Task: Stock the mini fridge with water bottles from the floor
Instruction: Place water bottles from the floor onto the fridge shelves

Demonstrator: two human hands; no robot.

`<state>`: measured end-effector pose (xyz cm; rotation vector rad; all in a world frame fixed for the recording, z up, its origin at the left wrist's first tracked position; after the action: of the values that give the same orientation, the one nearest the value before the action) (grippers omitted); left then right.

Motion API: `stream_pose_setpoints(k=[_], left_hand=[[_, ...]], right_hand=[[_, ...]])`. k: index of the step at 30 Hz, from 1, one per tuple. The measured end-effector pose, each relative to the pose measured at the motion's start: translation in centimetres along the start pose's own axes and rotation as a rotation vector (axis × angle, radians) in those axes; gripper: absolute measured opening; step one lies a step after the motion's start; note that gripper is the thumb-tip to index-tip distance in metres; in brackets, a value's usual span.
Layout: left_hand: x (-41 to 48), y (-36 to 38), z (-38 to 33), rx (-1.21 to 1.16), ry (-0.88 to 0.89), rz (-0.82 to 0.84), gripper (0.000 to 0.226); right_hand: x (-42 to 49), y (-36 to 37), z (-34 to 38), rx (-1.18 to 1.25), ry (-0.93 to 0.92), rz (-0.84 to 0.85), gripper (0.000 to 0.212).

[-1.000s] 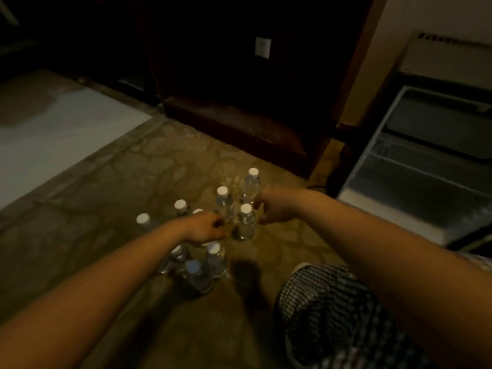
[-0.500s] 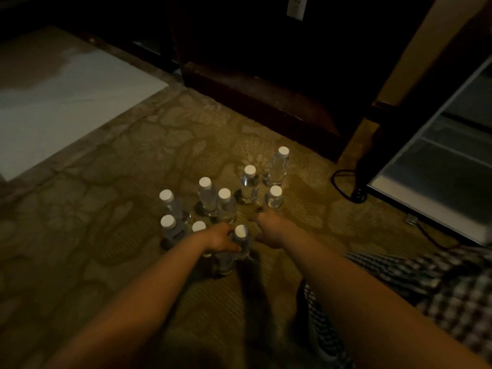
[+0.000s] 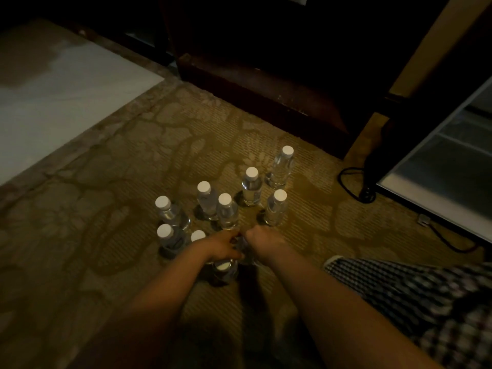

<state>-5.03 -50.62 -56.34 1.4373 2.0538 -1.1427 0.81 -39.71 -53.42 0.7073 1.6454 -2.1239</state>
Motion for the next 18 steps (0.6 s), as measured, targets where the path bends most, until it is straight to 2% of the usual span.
stream_pose_setpoints(k=[5, 9, 18], left_hand=[[-0.2, -0.1, -1.8, -0.036, 0.026, 0.027, 0.062], [-0.5, -0.5, -4.0, -0.049, 0.094, -0.022, 0.059], [-2.7, -1.3, -13.7, -0.056, 0.424, -0.209, 0.054]], right_hand=[[-0.6, -1.5, -1.5, 0.049, 0.015, 0.018, 0.026], [-1.8, -5.1, -2.2, 0.067, -0.007, -0.022, 0.023], [-10.1, -14.0, -5.8, -0.033, 0.000, -0.223, 0.031]])
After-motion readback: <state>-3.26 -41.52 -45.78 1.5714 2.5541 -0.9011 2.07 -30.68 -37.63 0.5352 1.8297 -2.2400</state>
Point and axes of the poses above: each hand's wrist, its own x-axis towards the middle knuckle, its own y-axis out of the palm, z = x × y, the point moved 1 cm from there along x, towards the middle knuckle, and after that the axes turned 1 degree about y, right-handed, at the moved point
